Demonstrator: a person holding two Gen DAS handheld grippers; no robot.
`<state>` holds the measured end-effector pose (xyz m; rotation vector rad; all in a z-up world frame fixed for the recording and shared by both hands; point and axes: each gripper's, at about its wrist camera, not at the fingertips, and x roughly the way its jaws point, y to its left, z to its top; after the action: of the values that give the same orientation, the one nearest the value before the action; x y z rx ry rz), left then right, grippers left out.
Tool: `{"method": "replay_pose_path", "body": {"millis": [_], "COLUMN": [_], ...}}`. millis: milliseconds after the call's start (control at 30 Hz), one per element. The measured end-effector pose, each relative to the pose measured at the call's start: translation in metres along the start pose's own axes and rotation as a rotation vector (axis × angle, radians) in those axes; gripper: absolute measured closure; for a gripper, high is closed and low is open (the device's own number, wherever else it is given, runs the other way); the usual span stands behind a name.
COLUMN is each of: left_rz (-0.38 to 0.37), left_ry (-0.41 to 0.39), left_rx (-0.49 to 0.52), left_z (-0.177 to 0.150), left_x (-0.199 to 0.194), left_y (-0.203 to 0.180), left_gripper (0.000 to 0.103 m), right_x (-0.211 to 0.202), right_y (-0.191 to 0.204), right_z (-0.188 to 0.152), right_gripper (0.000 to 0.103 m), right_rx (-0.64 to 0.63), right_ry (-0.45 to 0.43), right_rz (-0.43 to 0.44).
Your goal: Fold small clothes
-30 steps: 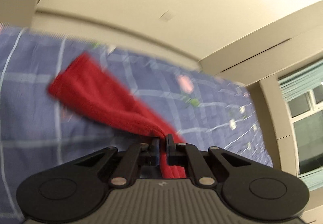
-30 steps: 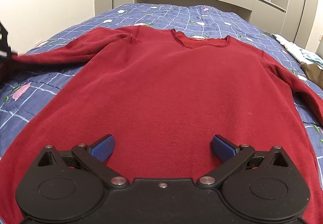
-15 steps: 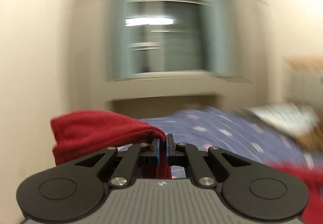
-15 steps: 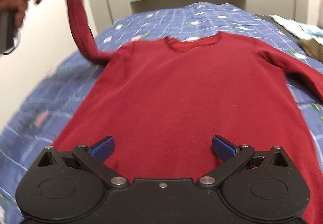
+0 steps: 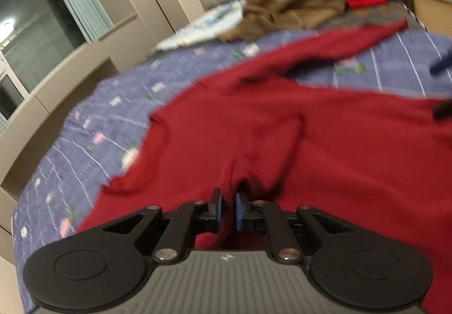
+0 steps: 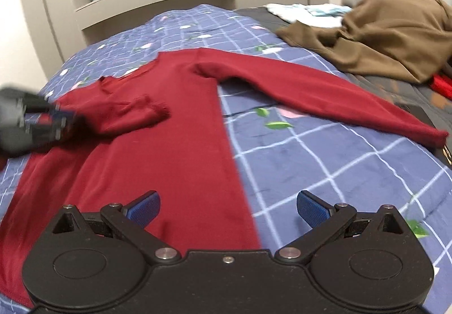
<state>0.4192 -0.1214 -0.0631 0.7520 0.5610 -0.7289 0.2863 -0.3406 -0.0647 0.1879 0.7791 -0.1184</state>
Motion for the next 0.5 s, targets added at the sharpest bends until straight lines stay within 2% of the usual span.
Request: {"method": "replay_pose_path", "body": {"millis": [67,100,133,233,300,400,500], "left_rz": [-0.006,-0.017,-0.034,-0.059,-0.058,-0.031,0.023], "left_ry": [0.005,-0.002,-0.013,-0.032,-0.037,-0.044,-0.034], "left_rx": [0.003,-0.006,-0.02,-0.081,-0.157,-0.285,-0.386], "left_z": [-0.018,-0.021,-0.024,-0.037,-0.048,-0.061,-0.074], "left_x": [-0.005,-0.008,-0.014,-0.033,-0.047,-0.06,-0.067], "left_y": [-0.007,-0.009,-0.009,0.002,0.018,0.048,0.083], "left_gripper": [0.072,0.054,0.043,0.033,0.027,0.015,0.01], "right_x": [0.001,0.003,0.004,0.017,0.026,0.04,0.061], "right_y": [-0.003,-0.003,-0.001,0.009,0.016,0.026,0.035], "right_z": [0.001,0.003,0.004,0.02,0.033,0.053,0.076], "right_gripper": [0.0,0.0,0.0,0.0,0.0,0.0,0.0], "right_rx": [0.006,0.005,0.001,-0.02,-0.034,-0.054,-0.065], "right_ry": [-0.005,-0.006,-0.008,-0.012,-0.015,-0.024,-0.027], "right_rz": [0.007,0.021,0.037,0.105,0.146,0.203,0.26]}}
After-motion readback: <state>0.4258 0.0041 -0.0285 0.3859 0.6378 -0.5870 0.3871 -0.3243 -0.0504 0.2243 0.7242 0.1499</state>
